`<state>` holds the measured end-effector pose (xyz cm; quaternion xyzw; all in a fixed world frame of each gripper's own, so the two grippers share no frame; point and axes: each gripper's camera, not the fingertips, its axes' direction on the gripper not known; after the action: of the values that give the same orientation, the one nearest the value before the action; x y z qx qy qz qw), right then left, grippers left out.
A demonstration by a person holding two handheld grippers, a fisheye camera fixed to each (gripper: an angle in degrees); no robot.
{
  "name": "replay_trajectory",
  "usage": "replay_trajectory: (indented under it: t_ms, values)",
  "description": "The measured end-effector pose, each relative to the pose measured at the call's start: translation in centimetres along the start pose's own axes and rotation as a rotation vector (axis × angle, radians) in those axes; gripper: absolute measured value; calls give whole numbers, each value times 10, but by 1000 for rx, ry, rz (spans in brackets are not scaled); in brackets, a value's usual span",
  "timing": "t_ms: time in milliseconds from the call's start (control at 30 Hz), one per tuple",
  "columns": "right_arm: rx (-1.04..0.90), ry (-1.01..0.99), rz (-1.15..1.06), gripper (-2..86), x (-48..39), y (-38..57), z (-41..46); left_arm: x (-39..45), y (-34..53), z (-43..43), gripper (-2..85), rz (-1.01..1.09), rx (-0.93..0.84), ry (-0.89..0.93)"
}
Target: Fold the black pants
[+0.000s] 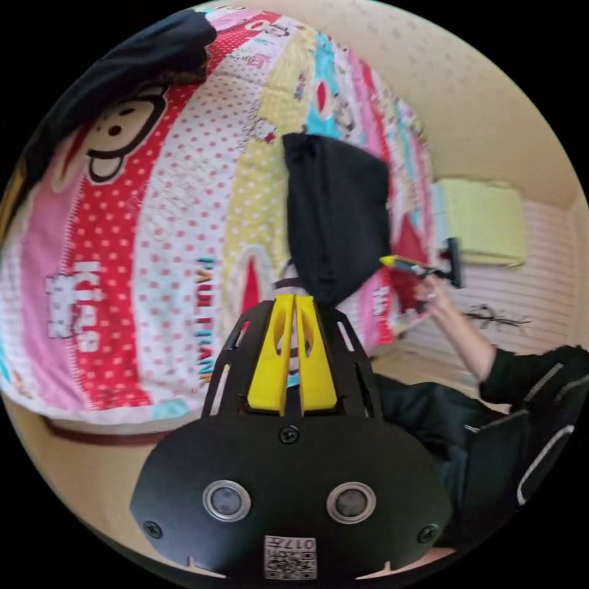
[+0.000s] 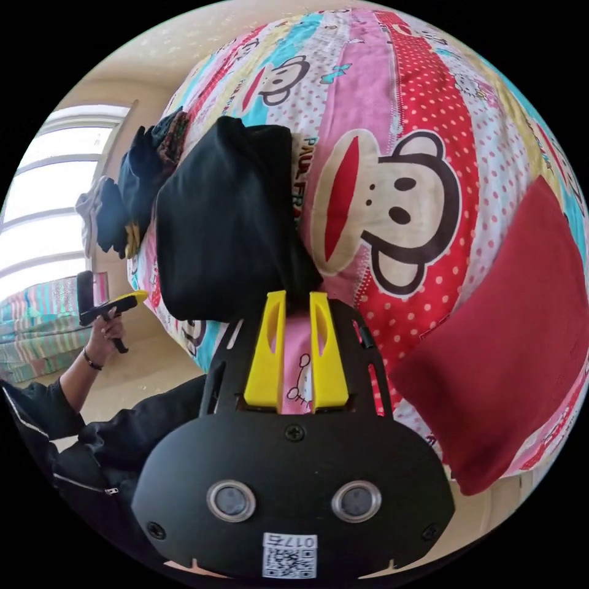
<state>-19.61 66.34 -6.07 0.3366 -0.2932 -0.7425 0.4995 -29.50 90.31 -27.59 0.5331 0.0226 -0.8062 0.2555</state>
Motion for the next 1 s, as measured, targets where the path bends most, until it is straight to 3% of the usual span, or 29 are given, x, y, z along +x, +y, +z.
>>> replay_trajectory:
  t_ms: [67,167,267,467,600,733,833,933,1000]
  values:
    - [57,-117,43,81,19,18,-10,7,3,9,57,38,30,87]
    - [117,-323,145,99,42,42,-9,25,2,44,81,55,-16,25]
    - [145,-586,246,122,57,61,11,49,0,63,88,26,87,18]
    - [267,-968,486,144,79,78,66,63,-18,82,41,28,121,-222]
    - [282,-974,566,177,92,74,80,53,-13,51,34,-29,194,-238]
    - [326,-1061,586,188,105,68,86,55,-22,29,44,87,243,-111]
    - [345,-1101,595,189,110,60,89,47,-50,50,6,121,197,-28]
    - [341,-1107,587,186,113,50,91,1,-78,76,-7,-53,91,-71]
    - [344,-1117,593,181,117,45,92,-29,-88,80,-8,-54,55,-26]
